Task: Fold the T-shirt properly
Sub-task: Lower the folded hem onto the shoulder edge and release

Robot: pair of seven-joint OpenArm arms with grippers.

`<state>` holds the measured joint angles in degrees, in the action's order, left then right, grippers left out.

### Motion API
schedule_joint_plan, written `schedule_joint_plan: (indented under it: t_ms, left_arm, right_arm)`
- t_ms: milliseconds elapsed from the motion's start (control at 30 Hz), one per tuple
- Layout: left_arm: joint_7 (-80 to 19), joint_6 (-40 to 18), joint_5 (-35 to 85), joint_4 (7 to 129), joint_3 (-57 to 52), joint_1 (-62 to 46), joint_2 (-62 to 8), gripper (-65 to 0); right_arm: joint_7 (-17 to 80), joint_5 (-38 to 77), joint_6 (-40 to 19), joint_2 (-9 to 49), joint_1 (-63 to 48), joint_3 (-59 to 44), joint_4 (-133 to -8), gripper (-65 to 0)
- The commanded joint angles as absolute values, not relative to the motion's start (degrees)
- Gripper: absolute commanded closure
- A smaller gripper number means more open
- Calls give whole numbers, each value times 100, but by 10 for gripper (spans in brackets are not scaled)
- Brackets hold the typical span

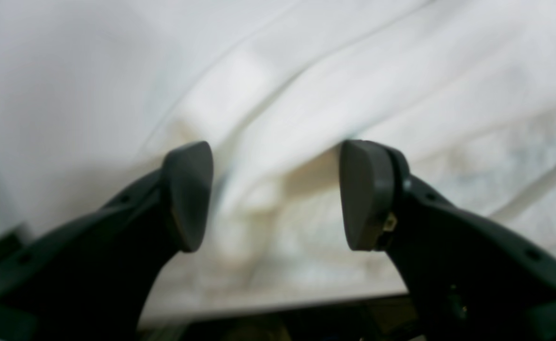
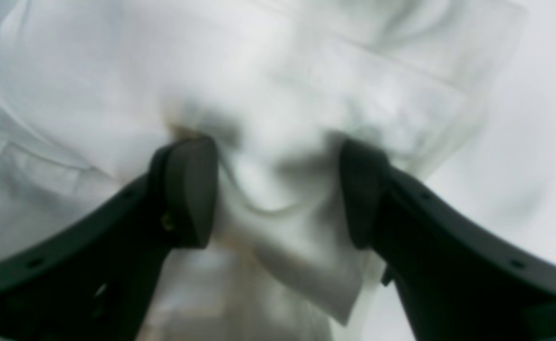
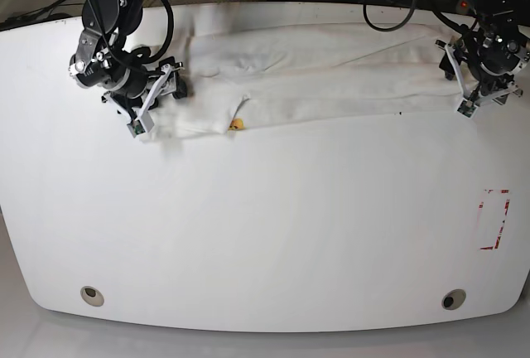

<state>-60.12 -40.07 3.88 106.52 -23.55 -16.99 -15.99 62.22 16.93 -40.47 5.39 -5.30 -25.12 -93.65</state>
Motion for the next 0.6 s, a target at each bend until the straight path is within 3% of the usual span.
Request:
schedule_joint_plan:
  t_ms: [0, 167, 567]
  left_arm:
    - [-5824, -4000, 189, 10484, -2237, -1684, -1877, -390]
    - [-5763, -4000, 207, 10563, -2220, -1859, -2237, -390]
    - [-5736, -4000, 207, 10360, -3196, -2141, -2958, -390]
  right_arm:
    - [6079, 1349, -4000, 725, -356, -2527, -8971, -393]
    - [5974, 1349, -4000, 998, -198, -2527, -8690, -393]
    - [5974, 1297, -4000, 1015, -40, -2527, -8690, -393]
